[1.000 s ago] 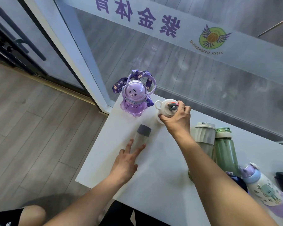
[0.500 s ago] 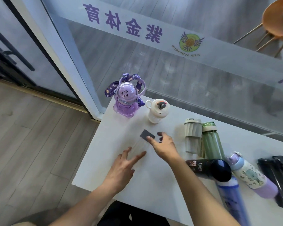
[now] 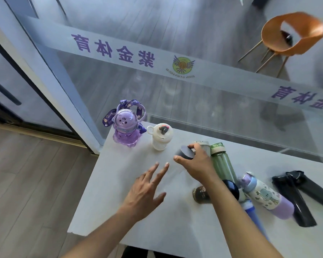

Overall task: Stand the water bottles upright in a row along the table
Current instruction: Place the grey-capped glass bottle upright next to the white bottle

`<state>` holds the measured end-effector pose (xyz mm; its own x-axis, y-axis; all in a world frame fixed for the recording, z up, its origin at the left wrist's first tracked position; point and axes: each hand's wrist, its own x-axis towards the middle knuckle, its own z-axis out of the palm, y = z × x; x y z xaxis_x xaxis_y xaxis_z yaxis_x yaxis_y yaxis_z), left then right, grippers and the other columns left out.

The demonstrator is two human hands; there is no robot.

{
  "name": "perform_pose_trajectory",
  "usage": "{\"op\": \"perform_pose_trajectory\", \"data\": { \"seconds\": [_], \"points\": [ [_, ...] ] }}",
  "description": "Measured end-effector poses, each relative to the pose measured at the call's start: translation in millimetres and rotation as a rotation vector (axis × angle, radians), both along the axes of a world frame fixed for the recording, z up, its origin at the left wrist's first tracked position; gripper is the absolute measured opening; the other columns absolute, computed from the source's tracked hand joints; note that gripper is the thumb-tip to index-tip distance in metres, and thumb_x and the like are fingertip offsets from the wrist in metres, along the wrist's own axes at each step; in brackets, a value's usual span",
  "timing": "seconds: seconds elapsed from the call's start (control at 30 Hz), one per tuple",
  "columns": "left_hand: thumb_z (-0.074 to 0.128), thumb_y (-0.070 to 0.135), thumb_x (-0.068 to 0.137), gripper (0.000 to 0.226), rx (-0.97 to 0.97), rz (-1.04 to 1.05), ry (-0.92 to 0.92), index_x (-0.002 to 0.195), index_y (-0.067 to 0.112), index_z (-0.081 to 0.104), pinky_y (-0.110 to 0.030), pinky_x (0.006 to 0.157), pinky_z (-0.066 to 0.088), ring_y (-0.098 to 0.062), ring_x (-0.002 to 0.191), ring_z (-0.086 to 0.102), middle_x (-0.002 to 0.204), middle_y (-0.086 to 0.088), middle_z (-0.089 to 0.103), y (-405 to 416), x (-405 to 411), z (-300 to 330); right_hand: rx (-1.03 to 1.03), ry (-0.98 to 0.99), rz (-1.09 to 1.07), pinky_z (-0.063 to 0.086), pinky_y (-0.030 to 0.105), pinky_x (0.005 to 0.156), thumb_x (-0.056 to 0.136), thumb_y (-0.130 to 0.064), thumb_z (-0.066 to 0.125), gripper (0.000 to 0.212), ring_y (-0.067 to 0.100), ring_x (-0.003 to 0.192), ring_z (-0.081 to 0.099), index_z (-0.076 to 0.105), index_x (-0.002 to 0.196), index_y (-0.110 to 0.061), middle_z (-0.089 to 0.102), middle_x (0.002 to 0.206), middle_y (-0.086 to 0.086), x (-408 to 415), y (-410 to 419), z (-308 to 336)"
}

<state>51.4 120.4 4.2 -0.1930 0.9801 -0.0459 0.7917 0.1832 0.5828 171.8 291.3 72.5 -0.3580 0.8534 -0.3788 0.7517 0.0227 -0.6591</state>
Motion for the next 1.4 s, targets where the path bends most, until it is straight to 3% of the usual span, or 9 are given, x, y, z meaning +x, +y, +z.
{"op": "perform_pose_trajectory", "data": {
  "seconds": [0.13, 0.3, 0.47, 0.63, 0.8, 0.9, 1.03, 1.4],
  "points": [
    [0.060, 0.039, 0.084, 0.088, 0.037, 0.121, 0.078, 0.155, 0.037, 0.008, -0.043, 0.104, 0.042, -0.032, 0.129, 0.043, 0.157, -0.006, 0.029, 51.9, -22.9, 4.3, 0.142, 0.013, 0.037, 0.052, 0.036, 0.085, 0.073, -0.042, 0.083, 0.053, 0.024, 0.101, 0.060, 0.054, 0.115, -0.027, 0.064, 0.109, -0.002, 7.7, 33.0, 13.0],
    [0.069, 0.036, 0.076, 0.095, 0.042, 0.154, 0.204, 0.154, 0.029, 0.016, -0.043, 0.108, 0.035, -0.029, 0.135, 0.040, 0.156, -0.005, 0.034, 119.5, -50.0, 7.9, 0.259, -0.055, 0.125, 0.046, 0.032, 0.079, 0.073, -0.035, 0.079, 0.052, 0.024, 0.098, 0.060, 0.054, 0.118, -0.033, 0.063, 0.110, -0.002, 8.5, 71.9, 14.9],
    [0.077, 0.041, 0.073, 0.107, -0.127, 0.201, 0.249, 0.154, 0.036, 0.007, -0.049, 0.107, 0.036, -0.032, 0.139, 0.032, 0.161, -0.005, 0.024, 157.5, -58.3, 6.5, 0.302, -0.112, 0.204, 0.047, 0.031, 0.077, 0.075, -0.032, 0.082, 0.057, 0.026, 0.099, 0.061, 0.051, 0.122, -0.026, 0.063, 0.113, 0.001, 6.6, 97.5, 0.8],
    [0.071, 0.036, 0.080, 0.078, -0.254, 0.219, 0.348, 0.146, 0.027, 0.032, -0.044, 0.113, 0.021, -0.034, 0.141, 0.026, 0.153, 0.000, 0.036, 169.4, -64.3, 1.6, 0.298, -0.104, 0.231, 0.050, 0.035, 0.083, 0.075, -0.032, 0.083, 0.057, 0.028, 0.101, 0.063, 0.053, 0.122, -0.020, 0.064, 0.115, 0.002, 5.9, 105.7, -13.3],
    [0.079, 0.038, 0.069, 0.084, -0.183, 0.176, 0.442, 0.142, 0.028, 0.039, -0.048, 0.110, 0.020, -0.029, 0.135, 0.037, 0.143, 0.005, 0.050, 168.8, -56.3, -4.9, 0.323, -0.076, 0.242, 0.051, 0.037, 0.080, 0.073, -0.034, 0.082, 0.054, 0.028, 0.095, 0.062, 0.054, 0.118, -0.020, 0.063, 0.109, 0.002, 1.3, 111.0, -17.8],
    [0.085, 0.032, 0.063, 0.090, -0.146, 0.213, 0.373, 0.141, 0.025, 0.042, -0.053, 0.105, 0.031, -0.031, 0.130, 0.041, 0.136, 0.004, 0.057, 173.2, -50.5, -7.4, 0.328, -0.090, 0.256, 0.050, 0.037, 0.080, 0.073, -0.032, 0.081, 0.053, 0.028, 0.096, 0.061, 0.056, 0.117, -0.018, 0.063, 0.110, 0.004, 1.5, 112.9, -18.2],
    [0.088, 0.014, 0.058, 0.080, -0.070, 0.203, 0.265, 0.130, 0.014, 0.052, -0.046, 0.084, 0.053, -0.035, 0.125, 0.043, 0.135, -0.005, 0.058, 179.6, -51.9, -11.6, 0.325, -0.059, 0.246, 0.051, 0.040, 0.083, 0.072, -0.031, 0.083, 0.054, 0.029, 0.095, 0.061, 0.057, 0.117, -0.017, 0.062, 0.108, 0.006, 5.6, 112.3, -22.6],
    [0.082, 0.013, 0.070, 0.077, -0.027, 0.255, 0.152, 0.138, 0.016, 0.046, -0.040, 0.087, 0.049, -0.027, 0.134, 0.033, 0.143, 0.001, 0.051, 172.0, -55.7, -3.4, 0.325, -0.045, 0.240, 0.050, 0.036, 0.079, 0.074, -0.036, 0.082, 0.055, 0.028, 0.092, 0.060, 0.054, 0.118, -0.019, 0.061, 0.107, 0.005, -2.6, 109.6, -27.4]
  ]
}}
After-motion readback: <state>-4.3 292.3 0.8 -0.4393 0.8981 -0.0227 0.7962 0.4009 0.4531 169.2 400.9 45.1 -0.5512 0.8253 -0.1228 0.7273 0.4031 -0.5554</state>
